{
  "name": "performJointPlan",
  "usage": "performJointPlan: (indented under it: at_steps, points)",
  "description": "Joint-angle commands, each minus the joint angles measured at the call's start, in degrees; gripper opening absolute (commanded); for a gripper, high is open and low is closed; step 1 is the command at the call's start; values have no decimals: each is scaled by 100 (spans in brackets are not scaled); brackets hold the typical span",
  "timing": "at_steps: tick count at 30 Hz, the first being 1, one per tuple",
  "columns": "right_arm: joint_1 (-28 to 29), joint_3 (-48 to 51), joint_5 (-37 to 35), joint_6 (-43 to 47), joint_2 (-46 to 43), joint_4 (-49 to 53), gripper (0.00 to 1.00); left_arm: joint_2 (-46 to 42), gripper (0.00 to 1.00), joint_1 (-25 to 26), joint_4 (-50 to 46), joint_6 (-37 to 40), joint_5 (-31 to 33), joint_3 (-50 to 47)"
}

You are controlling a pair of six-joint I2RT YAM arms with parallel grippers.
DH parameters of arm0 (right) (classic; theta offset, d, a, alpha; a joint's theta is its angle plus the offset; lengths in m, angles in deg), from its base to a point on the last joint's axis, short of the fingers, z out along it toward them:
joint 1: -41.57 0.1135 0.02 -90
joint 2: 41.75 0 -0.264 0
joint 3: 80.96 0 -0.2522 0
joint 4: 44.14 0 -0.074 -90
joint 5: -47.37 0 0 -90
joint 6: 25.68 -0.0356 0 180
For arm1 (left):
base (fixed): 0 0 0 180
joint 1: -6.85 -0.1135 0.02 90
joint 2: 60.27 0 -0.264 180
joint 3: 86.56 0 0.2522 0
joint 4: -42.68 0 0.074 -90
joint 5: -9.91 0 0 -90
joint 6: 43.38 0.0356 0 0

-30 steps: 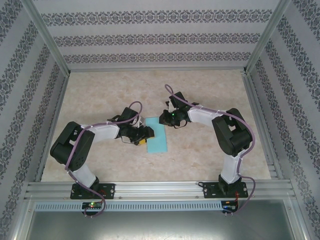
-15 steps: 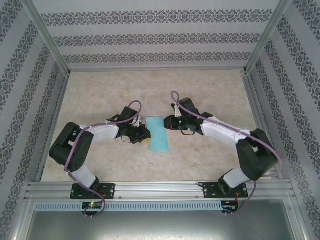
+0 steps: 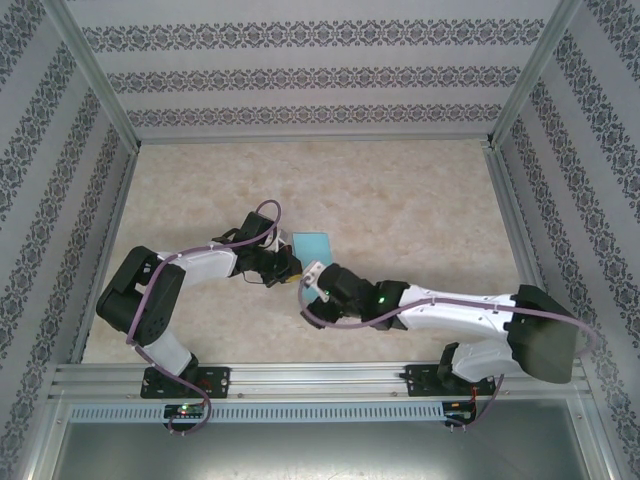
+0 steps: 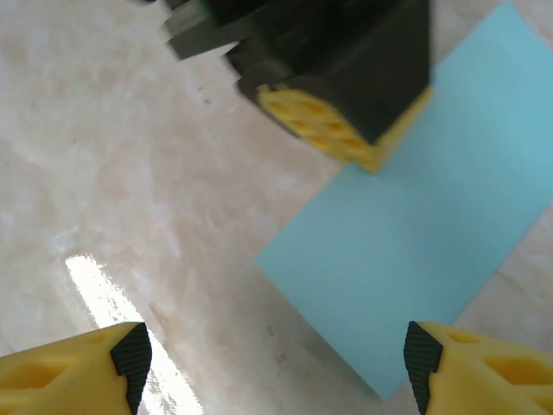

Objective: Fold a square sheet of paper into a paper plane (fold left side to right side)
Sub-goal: Third fold the triangle at the center of the table.

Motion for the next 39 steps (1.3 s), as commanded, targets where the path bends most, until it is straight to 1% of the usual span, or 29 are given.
performJointPlan:
  at_steps: [1,4,9,14,18,22,25,27,29,30,33,35,39]
  points:
    - [386,-294,-930,707,482,90,81,-199,3,61,135,-155,-141,136]
    - [556,-510,-1164,897,890,150,83,-217,1,61,110,-156,-142,133]
    - [551,-719,-1351,1066,1351,-1,82,-217,0,61,58,-139,-167,159]
    - [424,-965,-1354,1181,1668,-122,70,-226,0,62,-7,-104,-167,183]
    - [354,-1088,-1326,1284,1752,-87,49,-232,0,66,-31,-76,-158,171]
    - [241,-1042,-1179,1282,1617,-10,25,-226,0,61,-54,-52,-147,168]
    - [187,-1012,-1044,1271,1522,96,11,-217,0,68,-89,-25,-128,185]
    - [172,-991,-905,1271,1464,167,5,-202,0,61,-123,8,-114,204]
    - [147,-965,-753,1254,1416,226,1,-191,0,54,-158,37,-97,217]
    - [131,-939,-648,1239,1392,256,0,-182,2,54,-175,60,-83,231]
    - [25,-889,-333,1162,1339,308,0,-225,12,24,-355,201,-20,309]
    - [-56,-856,-142,1099,1310,315,0,-321,18,-33,-614,375,42,383]
    - [-279,-823,267,974,1342,278,0,-683,22,-330,-1430,986,130,574]
